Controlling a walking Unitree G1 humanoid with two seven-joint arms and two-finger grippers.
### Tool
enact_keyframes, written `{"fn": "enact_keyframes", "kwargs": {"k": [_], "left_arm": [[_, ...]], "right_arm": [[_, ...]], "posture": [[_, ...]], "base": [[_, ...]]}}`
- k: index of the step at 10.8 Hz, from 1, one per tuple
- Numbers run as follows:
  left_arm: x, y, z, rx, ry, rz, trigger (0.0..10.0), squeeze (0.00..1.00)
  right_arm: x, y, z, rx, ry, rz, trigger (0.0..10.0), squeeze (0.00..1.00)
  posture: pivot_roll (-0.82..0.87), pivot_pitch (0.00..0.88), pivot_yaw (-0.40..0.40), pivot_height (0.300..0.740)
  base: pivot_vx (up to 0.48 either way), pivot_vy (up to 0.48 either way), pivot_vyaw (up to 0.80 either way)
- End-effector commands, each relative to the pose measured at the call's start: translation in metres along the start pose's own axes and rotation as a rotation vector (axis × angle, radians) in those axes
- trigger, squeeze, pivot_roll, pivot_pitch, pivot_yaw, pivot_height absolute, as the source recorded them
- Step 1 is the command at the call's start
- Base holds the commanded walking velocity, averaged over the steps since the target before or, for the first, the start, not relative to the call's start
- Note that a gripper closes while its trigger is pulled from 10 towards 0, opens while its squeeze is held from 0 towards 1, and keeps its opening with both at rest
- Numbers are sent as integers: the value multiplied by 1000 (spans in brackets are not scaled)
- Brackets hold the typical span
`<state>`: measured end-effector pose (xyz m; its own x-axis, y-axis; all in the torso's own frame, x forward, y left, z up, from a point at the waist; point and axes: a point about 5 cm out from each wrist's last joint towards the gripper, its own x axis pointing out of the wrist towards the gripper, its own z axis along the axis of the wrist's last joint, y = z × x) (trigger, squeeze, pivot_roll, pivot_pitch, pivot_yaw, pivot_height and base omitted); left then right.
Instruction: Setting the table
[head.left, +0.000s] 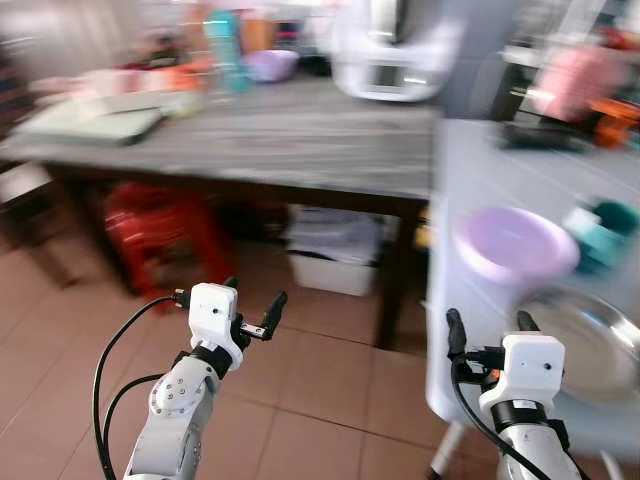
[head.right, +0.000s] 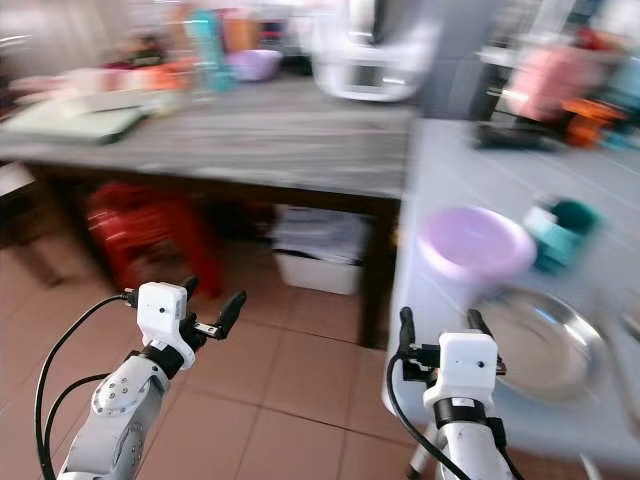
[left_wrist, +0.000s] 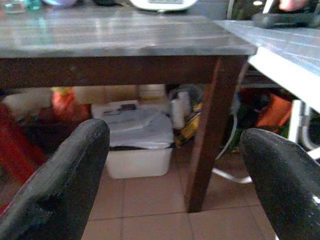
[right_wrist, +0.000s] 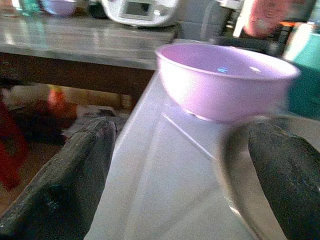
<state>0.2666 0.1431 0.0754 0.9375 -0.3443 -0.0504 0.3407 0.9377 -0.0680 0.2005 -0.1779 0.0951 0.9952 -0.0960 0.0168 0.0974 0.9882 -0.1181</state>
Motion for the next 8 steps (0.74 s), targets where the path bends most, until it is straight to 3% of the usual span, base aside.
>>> {"fn": "enact_keyframes", "kwargs": {"k": [1, 4, 8], "left_arm": [[0, 4, 3, 17, 1, -4, 10000, 0], [2, 2, 6, -20, -15, -7, 10000, 0], [3, 6, 2, 13, 31, 54, 10000, 0]], "right_arm": [[1, 3, 4, 7, -17, 11, 10000, 0], [3, 5, 3, 8, -19, 14, 10000, 0], [4, 5, 1, 15, -11, 11, 10000, 0]], "posture": [[11, 19, 67, 740], [12, 18, 68, 740], [16, 15, 66, 740]], "base": [[0, 0, -513], [0, 0, 0], [0, 0, 0]]}}
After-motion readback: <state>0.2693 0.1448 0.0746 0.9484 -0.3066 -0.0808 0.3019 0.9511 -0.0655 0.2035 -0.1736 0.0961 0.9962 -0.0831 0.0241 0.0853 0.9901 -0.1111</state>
